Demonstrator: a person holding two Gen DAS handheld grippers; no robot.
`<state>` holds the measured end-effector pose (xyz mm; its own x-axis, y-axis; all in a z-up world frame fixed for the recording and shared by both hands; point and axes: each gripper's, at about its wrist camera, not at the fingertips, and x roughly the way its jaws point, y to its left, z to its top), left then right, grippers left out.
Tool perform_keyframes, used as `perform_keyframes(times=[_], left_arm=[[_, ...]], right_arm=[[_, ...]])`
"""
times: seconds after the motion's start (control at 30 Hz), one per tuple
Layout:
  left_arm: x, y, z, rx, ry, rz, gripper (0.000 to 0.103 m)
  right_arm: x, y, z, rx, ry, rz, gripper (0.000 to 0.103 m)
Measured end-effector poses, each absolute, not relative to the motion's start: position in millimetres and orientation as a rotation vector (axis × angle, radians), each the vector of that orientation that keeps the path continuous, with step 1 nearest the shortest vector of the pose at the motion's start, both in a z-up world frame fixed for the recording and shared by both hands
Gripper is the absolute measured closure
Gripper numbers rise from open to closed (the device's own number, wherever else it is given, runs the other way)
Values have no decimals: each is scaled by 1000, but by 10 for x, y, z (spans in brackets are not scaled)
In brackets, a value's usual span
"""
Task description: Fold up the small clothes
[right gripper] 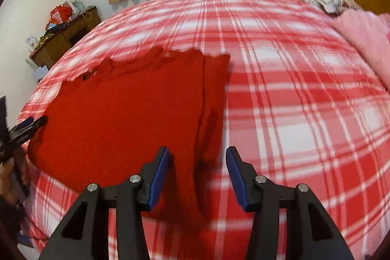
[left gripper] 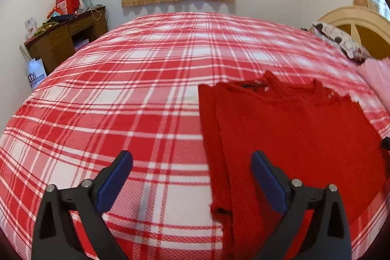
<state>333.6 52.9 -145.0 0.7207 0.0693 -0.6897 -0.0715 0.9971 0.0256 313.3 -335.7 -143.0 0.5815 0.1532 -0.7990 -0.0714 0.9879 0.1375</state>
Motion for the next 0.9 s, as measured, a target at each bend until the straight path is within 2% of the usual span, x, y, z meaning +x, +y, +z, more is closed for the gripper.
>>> perform_keyframes(times=[0.03,0.07,0.2,0.4,0.53,0.7,0.77,0.9], left_arm=[[3351,514,-1479,10,767,84,2],[3374,505,-1520,21,774,89,2],[3472,507,-1585,14,807,95,0],[3595,453,-1606,42,810,110,0],[3614,458,-1622,44,811,107,0],[3647,536,-1646,-18,831,87,0],[3644,590,-1659,-57,838,70,0],[3624,637,-1677,-104,841,53,0]], right_arm=[[3111,-3325,-1472,68,954,129,69],[3097,-3311,-1493,53,954,116,70],[3122,-3305,-1483,65,952,59,70],[3229,-2911,-1096,-102,814,-8,68],[3500,-2427,-1096,-32,859,282,67],[4089,-2031,-1526,-93,1012,202,67],[4239,-2049,-1539,-95,954,164,67],[4280,-2105,-1424,-19,973,128,66]])
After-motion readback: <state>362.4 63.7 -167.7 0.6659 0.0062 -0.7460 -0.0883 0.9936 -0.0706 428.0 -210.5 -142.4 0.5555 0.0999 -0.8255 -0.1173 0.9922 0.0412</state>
